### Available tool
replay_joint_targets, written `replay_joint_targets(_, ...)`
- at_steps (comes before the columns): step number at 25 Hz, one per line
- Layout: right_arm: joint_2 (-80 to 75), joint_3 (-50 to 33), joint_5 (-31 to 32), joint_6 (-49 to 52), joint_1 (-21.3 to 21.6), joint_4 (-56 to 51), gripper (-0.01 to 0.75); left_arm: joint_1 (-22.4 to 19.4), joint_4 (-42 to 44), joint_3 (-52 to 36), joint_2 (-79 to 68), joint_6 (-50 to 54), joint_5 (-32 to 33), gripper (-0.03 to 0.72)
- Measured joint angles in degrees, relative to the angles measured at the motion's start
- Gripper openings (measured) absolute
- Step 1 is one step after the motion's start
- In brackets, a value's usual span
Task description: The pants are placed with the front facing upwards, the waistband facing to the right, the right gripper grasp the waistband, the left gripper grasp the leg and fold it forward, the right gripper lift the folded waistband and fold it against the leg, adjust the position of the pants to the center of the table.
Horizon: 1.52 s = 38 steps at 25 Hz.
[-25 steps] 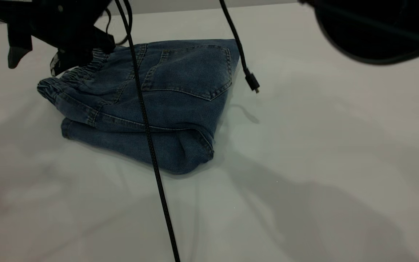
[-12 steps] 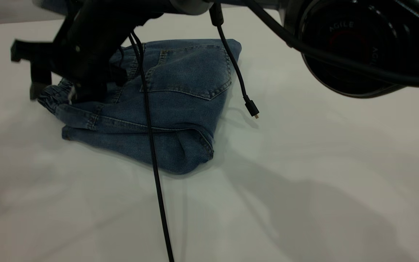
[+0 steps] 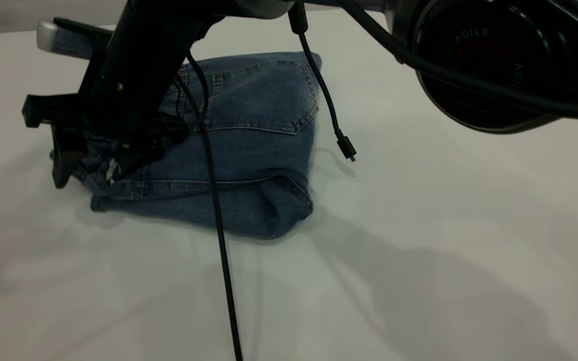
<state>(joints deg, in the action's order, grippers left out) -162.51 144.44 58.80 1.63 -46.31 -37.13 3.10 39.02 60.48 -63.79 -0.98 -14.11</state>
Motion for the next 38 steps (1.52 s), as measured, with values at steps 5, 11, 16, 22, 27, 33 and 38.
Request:
replay_joint_targets(5, 0.25, 0.00, 5.82, -2.66, 0.00, 0.48, 0.405, 0.00, 0.00, 0.00, 0.00, 0.00, 0.00, 0.314)
replay_joint_targets(11, 0.29, 1.93, 11.16, -2.79, 0.00, 1.66, 0.396, 0.00, 0.00, 0.00, 0.00, 0.00, 0.00, 0.314)
replay_joint_targets(16, 0.29, 9.56, 11.67, -2.98, 0.12, 2.46, 0.363, 0.00, 0.00, 0.00, 0.00, 0.00, 0.00, 0.314)
replay_joint_targets(22, 1.43, 23.49, 11.64, -2.83, 0.65, 8.01, 0.356, 1.17, 0.06, 0.00, 1.96, 0.00, 0.08, 0.314)
replay_joint_targets(27, 8.56, 25.56, 11.26, -1.63, 2.37, 7.65, 0.355, 1.17, 0.06, 0.00, 5.47, 0.11, 0.47, 0.314)
replay_joint_targets(33, 18.19, 25.56, 11.35, -1.63, 2.94, 7.66, 0.355, 1.17, 0.06, 0.00, 10.91, 0.05, 0.47, 0.314)
replay_joint_targets(38, 26.13, 25.56, 11.41, -1.96, 2.94, 7.66, 0.355, 1.17, 0.06, 0.00, 14.01, 0.05, 0.47, 0.314)
